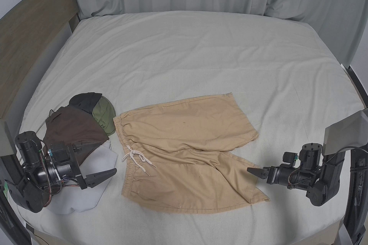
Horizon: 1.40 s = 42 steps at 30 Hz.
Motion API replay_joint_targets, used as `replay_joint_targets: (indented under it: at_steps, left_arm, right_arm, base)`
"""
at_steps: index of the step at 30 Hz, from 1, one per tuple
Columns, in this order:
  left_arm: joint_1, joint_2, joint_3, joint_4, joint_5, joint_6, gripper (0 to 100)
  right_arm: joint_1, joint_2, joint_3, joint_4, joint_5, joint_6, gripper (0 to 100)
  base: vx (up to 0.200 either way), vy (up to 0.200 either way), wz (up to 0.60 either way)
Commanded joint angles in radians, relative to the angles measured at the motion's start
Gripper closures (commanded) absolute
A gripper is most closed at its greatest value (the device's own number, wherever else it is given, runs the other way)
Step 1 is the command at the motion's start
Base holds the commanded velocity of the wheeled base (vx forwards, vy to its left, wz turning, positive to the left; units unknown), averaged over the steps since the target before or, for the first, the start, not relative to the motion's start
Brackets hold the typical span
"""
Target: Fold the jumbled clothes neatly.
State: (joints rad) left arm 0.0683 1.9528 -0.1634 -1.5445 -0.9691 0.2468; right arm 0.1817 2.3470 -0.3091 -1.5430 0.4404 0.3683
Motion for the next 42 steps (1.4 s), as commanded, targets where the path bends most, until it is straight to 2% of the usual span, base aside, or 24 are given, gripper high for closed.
replay_joint_targets:
  at_steps: [1, 6, 18, 25, 33, 34, 42]
  left_arm:
    - [0.001, 0.000, 0.001, 0.000, 0.001, 0.000, 0]
    - [0.001, -0.003, 0.001, 0.000, 0.000, -0.001, 0]
    - [0.001, -0.005, 0.001, 0.000, 0.001, -0.001, 0]
    - [0.001, -0.006, 0.001, 0.000, 0.001, -0.001, 0]
    - [0.001, -0.006, 0.001, 0.000, 0.001, -0.001, 0]
    - [0.001, -0.006, 0.001, 0.000, 0.001, -0.001, 0]
    - [0.001, -0.008, 0.002, 0.000, 0.001, -0.001, 0]
  right_arm:
    - [-0.002, 0.041, -0.030, 0.000, -0.005, 0.032, 0]
    - [-0.001, 0.041, -0.041, 0.000, -0.006, 0.075, 0]
    - [0.007, 0.072, -0.053, 0.000, -0.028, 0.087, 0]
    - [0.013, 0.067, -0.076, 0.000, -0.026, 0.169, 0]
    - [0.013, 0.069, -0.080, 0.000, -0.028, 0.173, 0]
    - [0.016, 0.069, -0.080, 0.000, -0.026, 0.173, 100]
    - [0.016, 0.066, -0.079, 0.000, -0.028, 0.173, 100]
  base:
    - [0.000, 0.000, 0.00]
    - [0.000, 0.000, 0.00]
    - [0.000, 0.000, 0.00]
    - [0.000, 0.000, 0.00]
    - [0.000, 0.000, 0.00]
    - [0.000, 0.000, 0.00]
    - [0.000, 0.000, 0.00]
